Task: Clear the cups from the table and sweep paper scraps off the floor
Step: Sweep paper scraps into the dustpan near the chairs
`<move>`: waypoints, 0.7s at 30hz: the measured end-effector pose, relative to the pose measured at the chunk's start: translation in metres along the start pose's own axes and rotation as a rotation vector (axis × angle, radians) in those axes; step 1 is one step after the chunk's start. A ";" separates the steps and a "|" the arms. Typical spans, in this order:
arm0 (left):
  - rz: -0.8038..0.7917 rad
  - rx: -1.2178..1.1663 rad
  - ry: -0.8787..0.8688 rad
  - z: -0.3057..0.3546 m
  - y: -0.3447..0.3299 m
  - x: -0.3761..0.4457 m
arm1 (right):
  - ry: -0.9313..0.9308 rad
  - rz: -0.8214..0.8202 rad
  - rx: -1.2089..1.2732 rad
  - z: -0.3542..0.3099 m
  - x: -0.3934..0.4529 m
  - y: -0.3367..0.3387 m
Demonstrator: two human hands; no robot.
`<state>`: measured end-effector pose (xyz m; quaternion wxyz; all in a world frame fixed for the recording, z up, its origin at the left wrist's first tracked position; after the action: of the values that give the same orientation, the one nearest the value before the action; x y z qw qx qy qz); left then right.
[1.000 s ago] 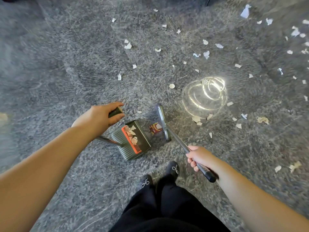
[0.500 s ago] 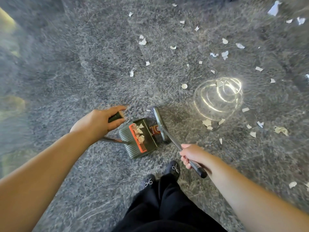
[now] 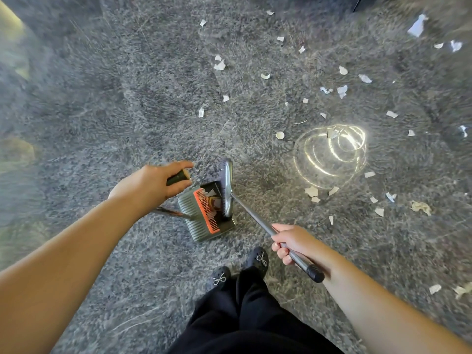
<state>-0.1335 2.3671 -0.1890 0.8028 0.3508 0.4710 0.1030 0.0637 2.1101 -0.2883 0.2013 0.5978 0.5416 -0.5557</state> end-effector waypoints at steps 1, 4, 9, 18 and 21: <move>-0.004 -0.002 -0.001 -0.002 -0.001 -0.001 | 0.015 0.010 0.015 -0.002 -0.002 0.000; 0.006 -0.035 0.006 -0.011 -0.003 -0.005 | 0.050 0.026 0.002 -0.006 -0.009 0.001; 0.100 -0.197 0.075 -0.027 -0.006 -0.006 | 0.083 0.051 0.018 -0.024 -0.021 0.015; 0.225 -0.289 0.060 -0.035 0.031 0.020 | 0.063 0.085 -0.076 -0.062 -0.014 0.041; 0.180 -0.209 0.053 -0.033 0.050 0.043 | 0.043 0.107 -0.098 -0.081 0.001 0.044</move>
<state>-0.1296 2.4407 -0.1958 0.8097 0.3035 0.4453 0.2323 0.1380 2.1638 -0.2813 0.2482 0.6271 0.5395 -0.5041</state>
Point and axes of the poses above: each hand's wrist, its own x-axis towards the middle knuckle, its own y-axis out of the back of the hand, z = x × y, the point moved 4 cm from there along x, towards the middle knuckle, and after that the axes turned 14 degrees about -z, right-handed, at the moved point
